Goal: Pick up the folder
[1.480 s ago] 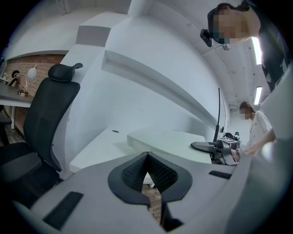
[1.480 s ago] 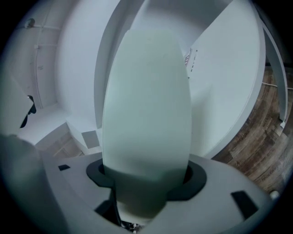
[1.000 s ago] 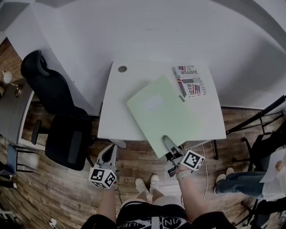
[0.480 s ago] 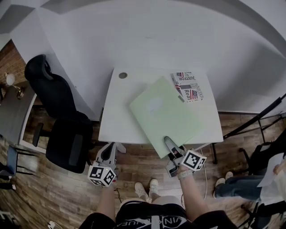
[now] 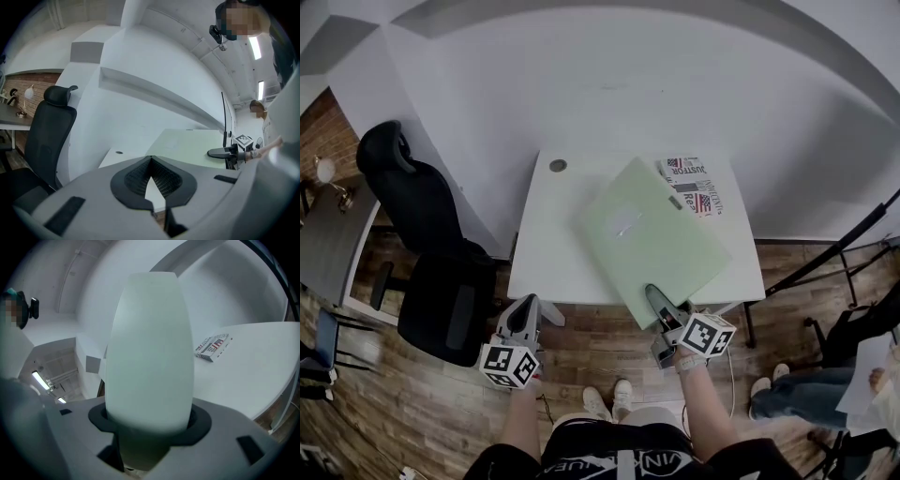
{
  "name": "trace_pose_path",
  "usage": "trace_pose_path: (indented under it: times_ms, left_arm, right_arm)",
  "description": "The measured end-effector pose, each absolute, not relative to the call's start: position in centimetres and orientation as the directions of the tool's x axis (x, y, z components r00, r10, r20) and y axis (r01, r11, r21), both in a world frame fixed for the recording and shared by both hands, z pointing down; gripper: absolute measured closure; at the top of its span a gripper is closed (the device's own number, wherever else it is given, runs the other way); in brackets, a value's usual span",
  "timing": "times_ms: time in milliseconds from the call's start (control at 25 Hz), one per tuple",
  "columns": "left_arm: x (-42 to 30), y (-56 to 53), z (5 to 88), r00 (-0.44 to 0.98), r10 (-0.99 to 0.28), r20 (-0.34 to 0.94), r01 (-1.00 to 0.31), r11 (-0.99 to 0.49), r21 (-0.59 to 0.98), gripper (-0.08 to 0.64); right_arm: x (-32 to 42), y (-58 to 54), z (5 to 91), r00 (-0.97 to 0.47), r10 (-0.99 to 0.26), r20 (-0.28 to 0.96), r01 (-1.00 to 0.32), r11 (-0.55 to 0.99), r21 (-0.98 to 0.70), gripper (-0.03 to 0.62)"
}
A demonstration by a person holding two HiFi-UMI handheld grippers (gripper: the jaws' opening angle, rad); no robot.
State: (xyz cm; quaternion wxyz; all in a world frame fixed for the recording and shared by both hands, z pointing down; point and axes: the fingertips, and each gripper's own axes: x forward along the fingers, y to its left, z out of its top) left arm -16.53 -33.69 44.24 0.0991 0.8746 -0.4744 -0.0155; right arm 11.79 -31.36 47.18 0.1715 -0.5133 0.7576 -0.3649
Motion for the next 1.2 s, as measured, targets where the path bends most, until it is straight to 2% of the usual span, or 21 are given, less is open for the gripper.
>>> trace_pose_path:
  times_ms: [480, 1200]
  left_arm:
    - [-17.0, -33.7, 42.2, 0.527, -0.849, 0.036, -0.84, -0.515, 0.169, 0.548]
    - [-17.7, -33.7, 39.1, 0.513, -0.858, -0.013, -0.848, -0.509, 0.144, 0.548]
  right_arm:
    - [13.2, -31.2, 44.8, -0.368, -0.922, 0.116, -0.773, 0.234, -0.59, 0.304]
    - [14.3, -30.4, 41.0, -0.314, -0.948, 0.059, -0.827, 0.243, -0.506, 0.304]
